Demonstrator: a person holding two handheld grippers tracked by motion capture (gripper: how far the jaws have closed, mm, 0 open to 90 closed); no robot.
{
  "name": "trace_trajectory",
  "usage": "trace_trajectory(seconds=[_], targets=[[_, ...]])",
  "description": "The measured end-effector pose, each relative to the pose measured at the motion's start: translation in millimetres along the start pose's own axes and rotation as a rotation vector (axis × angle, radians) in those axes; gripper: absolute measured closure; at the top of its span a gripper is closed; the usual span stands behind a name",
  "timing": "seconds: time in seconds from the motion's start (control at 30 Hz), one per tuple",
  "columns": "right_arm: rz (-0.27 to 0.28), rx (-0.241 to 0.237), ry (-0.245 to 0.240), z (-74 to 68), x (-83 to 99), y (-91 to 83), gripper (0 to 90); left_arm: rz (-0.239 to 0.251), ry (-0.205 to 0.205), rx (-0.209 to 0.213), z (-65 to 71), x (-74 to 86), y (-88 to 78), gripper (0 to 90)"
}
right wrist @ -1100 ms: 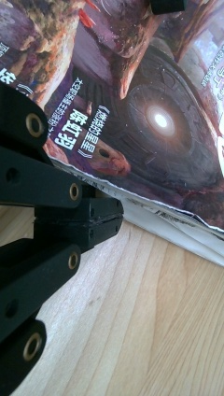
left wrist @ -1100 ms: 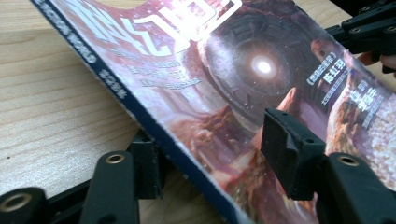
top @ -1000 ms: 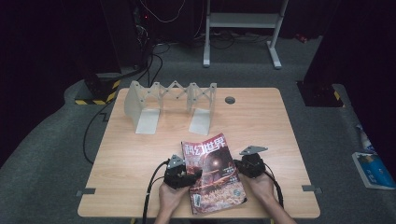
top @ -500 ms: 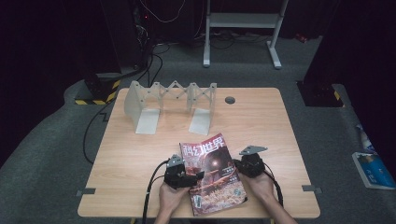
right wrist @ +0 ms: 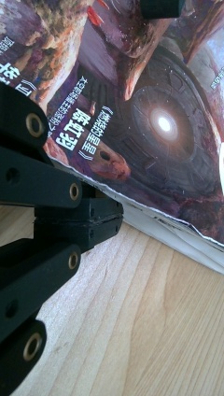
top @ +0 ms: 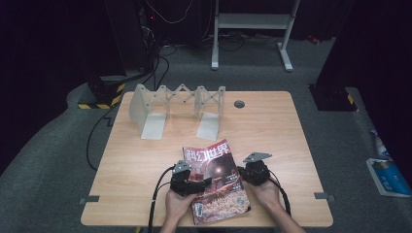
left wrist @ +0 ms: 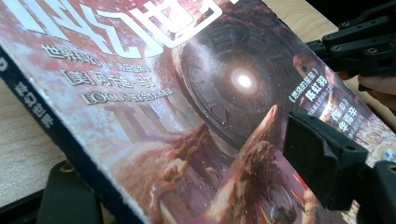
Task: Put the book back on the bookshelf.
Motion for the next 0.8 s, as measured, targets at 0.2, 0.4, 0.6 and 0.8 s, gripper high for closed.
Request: trace_trajectory(seconds=[0.2,0.4,0.6,0.8], targets=[[0.009,-0.008,0.009,-1.4,-0.5,1.8,89.7,0.0,0.003,-0.01,0.0,-0.2,0.1,23.9],[0.004,-0.015,0.0,-9.3,-5.4,9.2,89.7,-0.002,0.002,-0.018,-1.4,-0.5,-0.4,25.4],[0.005,-0.013,0.006,-10.2,-6.9,11.1,89.7,-0.002,-0.02,-0.024,-2.2,-0.7,-0.6,30.7],[0.006,-0.009,0.008,-10.6,-6.5,10.9,89.6,0.014,0.02,-0.087,0.4,0.3,0.0,38.1]])
Point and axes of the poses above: each handheld gripper's, and its own axes: y roughly forward along the jaws, x roughly out of its underside, z roughly to its right, the point moved 3 cm from there along y, roughly forward along the jaws, and after that the axes turned 12 degrees about -x, right-handed, at the moved point
